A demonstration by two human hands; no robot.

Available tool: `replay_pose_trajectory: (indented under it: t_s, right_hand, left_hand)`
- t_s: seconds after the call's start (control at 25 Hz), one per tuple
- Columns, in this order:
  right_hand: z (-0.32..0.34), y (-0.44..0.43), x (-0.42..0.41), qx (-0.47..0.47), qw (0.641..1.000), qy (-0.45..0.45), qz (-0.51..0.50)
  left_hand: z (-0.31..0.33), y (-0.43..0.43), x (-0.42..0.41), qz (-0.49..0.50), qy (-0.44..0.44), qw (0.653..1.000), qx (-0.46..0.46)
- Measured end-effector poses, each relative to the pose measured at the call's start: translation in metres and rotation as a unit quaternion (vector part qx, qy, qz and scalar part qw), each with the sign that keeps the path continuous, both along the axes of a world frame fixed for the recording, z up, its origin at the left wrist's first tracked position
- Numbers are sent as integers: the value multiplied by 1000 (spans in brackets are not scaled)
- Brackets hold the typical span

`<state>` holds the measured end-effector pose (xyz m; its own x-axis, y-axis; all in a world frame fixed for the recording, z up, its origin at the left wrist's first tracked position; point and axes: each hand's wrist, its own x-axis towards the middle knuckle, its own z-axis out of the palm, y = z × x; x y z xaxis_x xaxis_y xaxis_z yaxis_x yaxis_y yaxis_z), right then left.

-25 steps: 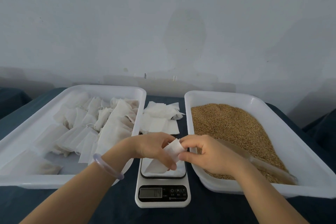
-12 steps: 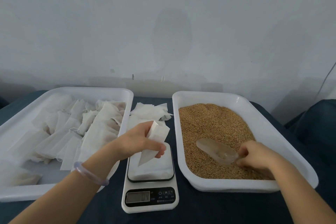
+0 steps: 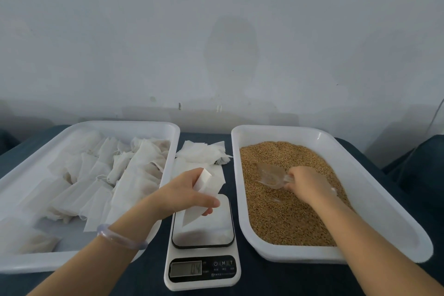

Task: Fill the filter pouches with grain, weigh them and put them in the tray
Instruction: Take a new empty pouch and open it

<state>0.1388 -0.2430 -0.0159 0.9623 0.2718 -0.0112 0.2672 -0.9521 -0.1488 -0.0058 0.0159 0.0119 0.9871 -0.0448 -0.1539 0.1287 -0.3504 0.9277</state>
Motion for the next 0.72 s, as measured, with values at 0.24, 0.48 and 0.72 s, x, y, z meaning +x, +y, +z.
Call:
replay_pose_trajectory:
  t_s: [0.24, 0.48, 0.72]
  right_hand:
    - [-7, -5, 1, 121, 987, 102, 8]
    - [12, -38, -12, 23, 999, 17, 19]
    - [15, -74, -43, 123, 992, 30, 18]
  left_hand:
    - [-5, 2, 4, 5, 1, 999, 40]
    - [-5, -2, 6, 54, -15, 995, 77]
    - [19, -39, 29, 29, -101, 988, 116]
